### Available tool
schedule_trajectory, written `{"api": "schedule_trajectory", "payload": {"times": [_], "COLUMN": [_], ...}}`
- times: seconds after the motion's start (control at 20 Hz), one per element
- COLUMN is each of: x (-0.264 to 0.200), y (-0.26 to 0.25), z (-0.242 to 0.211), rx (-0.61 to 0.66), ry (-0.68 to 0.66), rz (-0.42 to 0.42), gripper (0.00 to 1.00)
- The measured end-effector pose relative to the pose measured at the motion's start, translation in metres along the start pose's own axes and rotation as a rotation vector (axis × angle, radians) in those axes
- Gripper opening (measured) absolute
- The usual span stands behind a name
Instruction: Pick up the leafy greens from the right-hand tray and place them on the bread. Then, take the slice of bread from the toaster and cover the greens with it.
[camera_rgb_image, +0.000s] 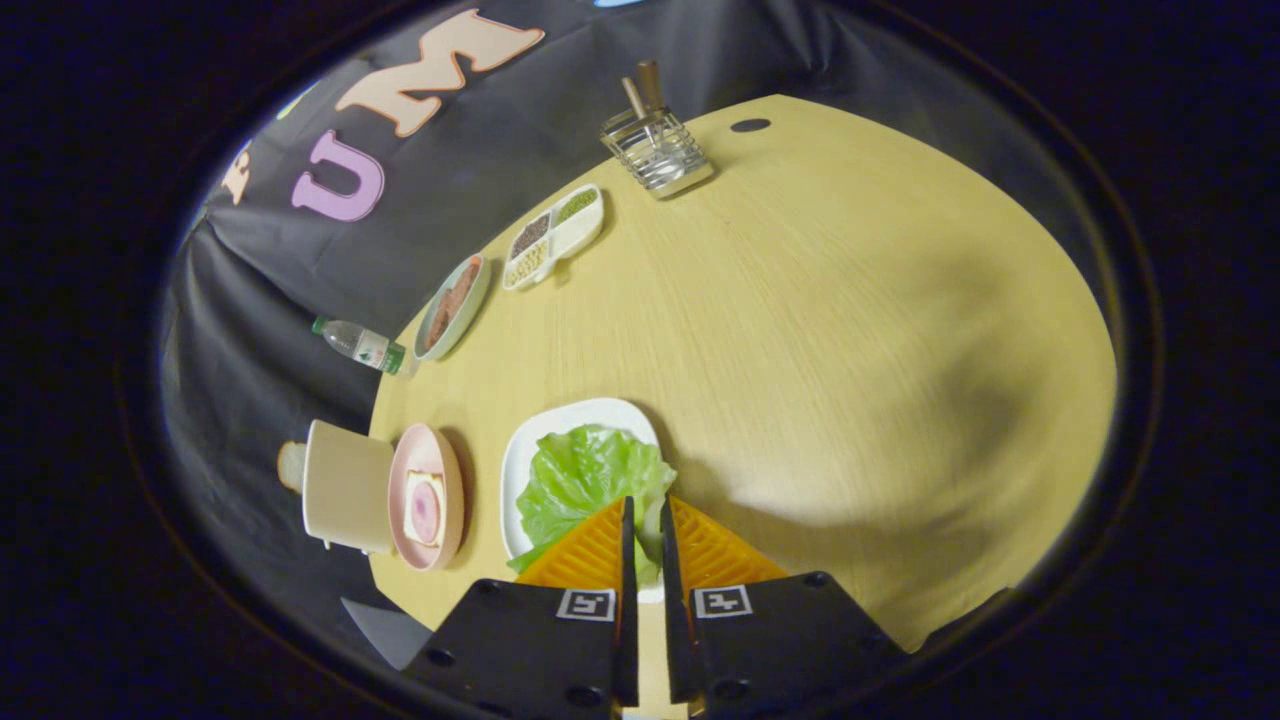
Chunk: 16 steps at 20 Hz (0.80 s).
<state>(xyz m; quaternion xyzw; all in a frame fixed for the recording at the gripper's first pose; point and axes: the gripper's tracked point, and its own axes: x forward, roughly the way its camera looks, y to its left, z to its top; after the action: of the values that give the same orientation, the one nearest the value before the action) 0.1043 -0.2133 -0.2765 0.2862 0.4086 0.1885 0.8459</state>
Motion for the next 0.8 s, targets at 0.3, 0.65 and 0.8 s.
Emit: {"api": "schedule_trajectory", "payload": {"times": [0.3,0.65,0.8], "x": [-0.002,-0.020,-0.031], "y": [-0.014,0.002,0.031], "z": [0.002,0.004,0.010], "rx": [-0.010,-0.086,-0.134], "ry": [-0.008,-0.037,-0.059], "rz": [-0.111,-0.194,-0.186], "gripper": [0.09,0.03,0.03]}}
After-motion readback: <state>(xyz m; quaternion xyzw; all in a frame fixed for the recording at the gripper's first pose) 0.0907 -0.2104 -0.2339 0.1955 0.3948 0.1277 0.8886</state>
